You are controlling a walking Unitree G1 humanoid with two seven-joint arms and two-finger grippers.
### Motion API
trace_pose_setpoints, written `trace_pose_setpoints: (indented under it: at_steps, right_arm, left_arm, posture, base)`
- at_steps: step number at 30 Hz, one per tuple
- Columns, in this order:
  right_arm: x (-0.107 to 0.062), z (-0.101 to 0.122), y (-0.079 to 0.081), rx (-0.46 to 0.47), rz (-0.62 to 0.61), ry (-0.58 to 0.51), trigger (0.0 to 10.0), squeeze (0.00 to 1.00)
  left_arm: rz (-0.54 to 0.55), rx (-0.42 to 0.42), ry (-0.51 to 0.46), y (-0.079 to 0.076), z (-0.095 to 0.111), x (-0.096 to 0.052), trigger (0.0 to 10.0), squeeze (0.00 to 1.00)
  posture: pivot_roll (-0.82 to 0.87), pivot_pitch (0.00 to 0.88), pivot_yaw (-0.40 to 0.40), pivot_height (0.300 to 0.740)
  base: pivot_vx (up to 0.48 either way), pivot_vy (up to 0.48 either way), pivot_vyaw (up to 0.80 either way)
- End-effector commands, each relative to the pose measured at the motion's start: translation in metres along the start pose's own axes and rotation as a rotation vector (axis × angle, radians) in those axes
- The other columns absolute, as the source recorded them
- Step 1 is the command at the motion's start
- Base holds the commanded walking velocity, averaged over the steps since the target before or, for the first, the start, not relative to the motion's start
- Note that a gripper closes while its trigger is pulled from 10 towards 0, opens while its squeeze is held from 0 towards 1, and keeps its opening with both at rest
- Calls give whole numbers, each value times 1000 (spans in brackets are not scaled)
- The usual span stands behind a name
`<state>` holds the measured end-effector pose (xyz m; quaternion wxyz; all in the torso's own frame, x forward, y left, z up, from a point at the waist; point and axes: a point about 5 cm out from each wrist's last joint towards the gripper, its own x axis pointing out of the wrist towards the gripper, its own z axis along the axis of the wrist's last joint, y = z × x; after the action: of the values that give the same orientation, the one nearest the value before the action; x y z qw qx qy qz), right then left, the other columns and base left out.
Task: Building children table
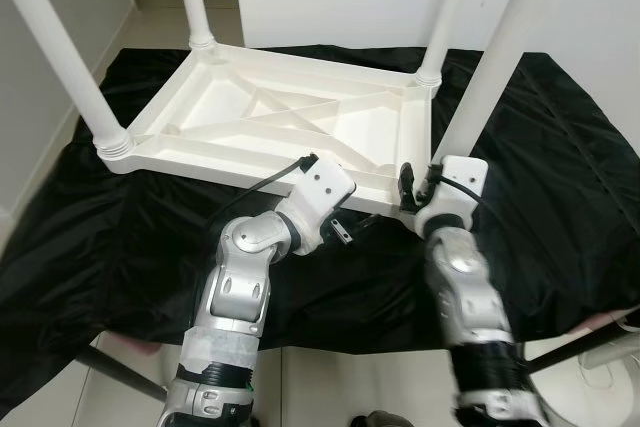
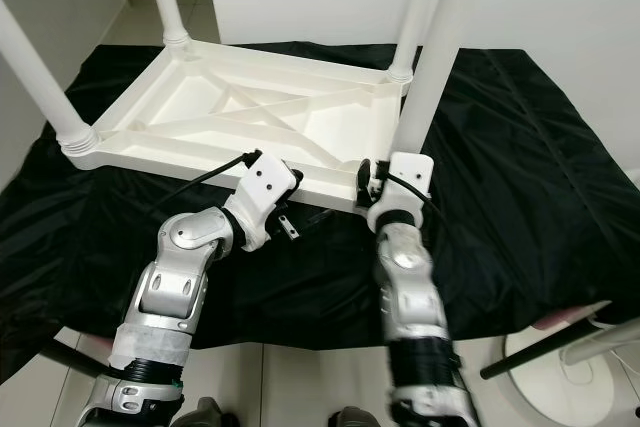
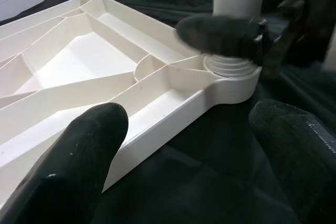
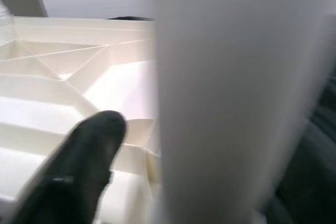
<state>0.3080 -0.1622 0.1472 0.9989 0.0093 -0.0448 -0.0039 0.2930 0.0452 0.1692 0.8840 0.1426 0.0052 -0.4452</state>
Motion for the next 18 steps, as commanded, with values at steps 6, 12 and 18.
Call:
trace_pose_setpoints:
  at_steps: [6,12,18]
  right_arm:
    - [-10,-3,-9,-38,246,27,10000,0]
    - [-8,-3,-18,-82,416,36,10000,0]
    - [9,-6,-15,-138,530,58,10000,0]
  left_arm:
    - [255,-11,-1,8,-1,1,10000,0]
    - [253,-10,-2,9,0,1,10000,0]
    - [251,-3,-4,10,1,2,10000,0]
  posture:
    - [-75,0,10,740]
    - [-85,0,25,740]
    - [-83,0,37,740]
  base:
    - [0,0,0]
    - [0,0,0]
    - [0,0,0]
